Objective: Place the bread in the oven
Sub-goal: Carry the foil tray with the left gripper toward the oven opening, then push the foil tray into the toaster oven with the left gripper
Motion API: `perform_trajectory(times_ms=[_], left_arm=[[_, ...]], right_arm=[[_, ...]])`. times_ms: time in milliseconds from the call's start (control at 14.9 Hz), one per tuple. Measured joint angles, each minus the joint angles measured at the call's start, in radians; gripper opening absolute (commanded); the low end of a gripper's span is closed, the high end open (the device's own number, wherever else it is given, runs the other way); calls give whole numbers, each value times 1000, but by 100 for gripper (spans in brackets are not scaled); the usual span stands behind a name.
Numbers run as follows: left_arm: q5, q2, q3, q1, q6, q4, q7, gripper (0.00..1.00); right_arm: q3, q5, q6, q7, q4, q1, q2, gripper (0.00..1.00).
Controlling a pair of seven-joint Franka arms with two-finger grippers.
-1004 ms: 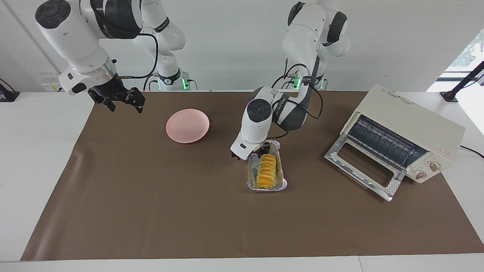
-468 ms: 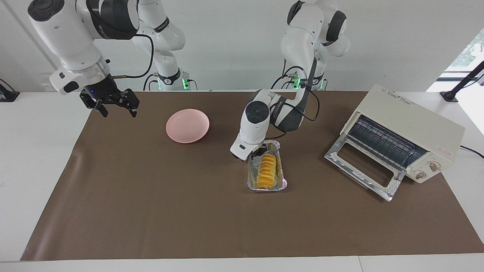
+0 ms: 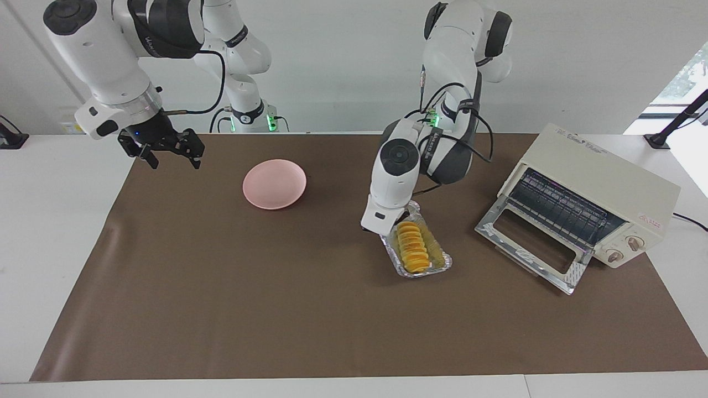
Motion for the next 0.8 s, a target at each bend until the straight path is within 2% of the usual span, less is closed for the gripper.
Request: perform_trajectory(times_ms=[201, 401, 803], left_arm=[[0, -14, 132, 5, -74, 36, 1, 0], [6, -21, 241, 19, -108, 28, 3, 0], [7, -21, 276, 175, -131, -6, 46, 0]], right_arm=[[1, 0, -16, 0, 0, 0, -1, 100], [1, 0, -16, 0, 0, 0, -2, 100], [1, 0, -17, 0, 0, 0, -2, 100]])
